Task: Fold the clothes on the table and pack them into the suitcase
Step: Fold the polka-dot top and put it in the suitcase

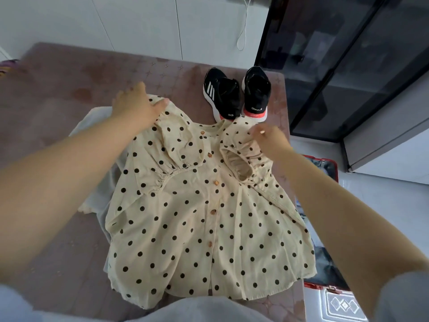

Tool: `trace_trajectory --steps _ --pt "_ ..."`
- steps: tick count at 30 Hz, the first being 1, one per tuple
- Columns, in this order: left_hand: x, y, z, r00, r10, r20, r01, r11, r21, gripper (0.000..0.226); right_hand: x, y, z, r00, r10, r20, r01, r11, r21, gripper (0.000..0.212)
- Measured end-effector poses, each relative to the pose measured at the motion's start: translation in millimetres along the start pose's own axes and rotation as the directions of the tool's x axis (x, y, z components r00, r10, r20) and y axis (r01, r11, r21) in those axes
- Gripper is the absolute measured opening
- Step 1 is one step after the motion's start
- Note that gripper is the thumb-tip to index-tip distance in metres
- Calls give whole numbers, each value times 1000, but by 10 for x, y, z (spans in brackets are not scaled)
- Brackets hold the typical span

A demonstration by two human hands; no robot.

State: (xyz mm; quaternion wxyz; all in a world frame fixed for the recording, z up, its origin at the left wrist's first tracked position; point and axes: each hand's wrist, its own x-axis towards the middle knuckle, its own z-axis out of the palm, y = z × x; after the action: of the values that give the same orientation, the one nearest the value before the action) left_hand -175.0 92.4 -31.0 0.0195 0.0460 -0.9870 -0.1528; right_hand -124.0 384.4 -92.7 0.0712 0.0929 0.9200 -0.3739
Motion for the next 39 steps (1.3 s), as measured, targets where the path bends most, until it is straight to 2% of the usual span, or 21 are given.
trace_trajectory --steps 1,2,5,6,9,10,13,15,17,20,23,27,29,31,33,35,37,39 --pt "72 8 -13 998 -33 44 32 999 23 70 108 -19 -52 994 8 -105 -7 1000 16 16" --pt "143 9 -11 996 -54 77 51 998 41 70 212 -34 -80 988 40 -147 -36 999 28 14" --pt "306 2 29 985 -119 123 113 992 57 76 407 -54 -25 964 259 -66 -252 963 97 46" --pt "342 8 46 980 -150 129 140 987 81 78 433 -67 12 943 331 -24 -324 933 157 48" --pt "400 37 69 972 -196 126 167 963 212 74 496 -57 83 901 430 64 -419 820 389 39" --pt "404 31 64 968 -218 123 187 957 224 71 497 -55 94 901 428 73 -419 812 408 34" --pt "417 -98 30 963 -248 106 232 962 145 47 518 -47 77 899 428 91 -435 854 285 27" --pt "412 -212 3 982 -179 64 184 980 -77 23 523 -86 0 934 350 68 -356 904 238 23" --pt "347 -243 -84 987 -158 11 149 905 -398 5 517 -140 -123 977 214 -2 -205 937 282 9" --pt "190 -183 -280 995 -97 0 70 718 -693 24 338 -227 -371 993 53 -102 -21 958 287 24" --pt "-145 -127 -561 999 37 32 4 591 -806 28 -36 -267 -588 990 -105 -90 129 939 318 32" --pt "-829 -193 -844 957 288 16 -161 579 -799 39 -718 -81 -768 968 -249 17 240 950 199 47" --pt "-1112 -279 -851 925 367 104 -141 584 -800 53 -1010 148 -729 955 -284 83 278 958 77 48" --pt "-1329 -381 -718 877 415 242 -97 646 -757 64 -1275 477 -562 943 -275 187 282 959 -11 32" --pt "-1534 -510 -485 825 434 362 -106 749 -654 57 -1473 789 -360 943 -238 234 278 948 -153 29" --pt "-1739 -683 -205 776 463 428 -253 850 -462 54 -1603 1036 -178 927 -241 289 338 870 -358 37" --pt "-1957 -876 40 708 494 504 -369 868 -333 59 -1762 1146 -49 905 -157 395 361 773 -522 42" --pt "-2156 -1074 220 669 536 515 -446 844 -299 60 -1937 1202 51 881 -193 432 413 760 -502 45"
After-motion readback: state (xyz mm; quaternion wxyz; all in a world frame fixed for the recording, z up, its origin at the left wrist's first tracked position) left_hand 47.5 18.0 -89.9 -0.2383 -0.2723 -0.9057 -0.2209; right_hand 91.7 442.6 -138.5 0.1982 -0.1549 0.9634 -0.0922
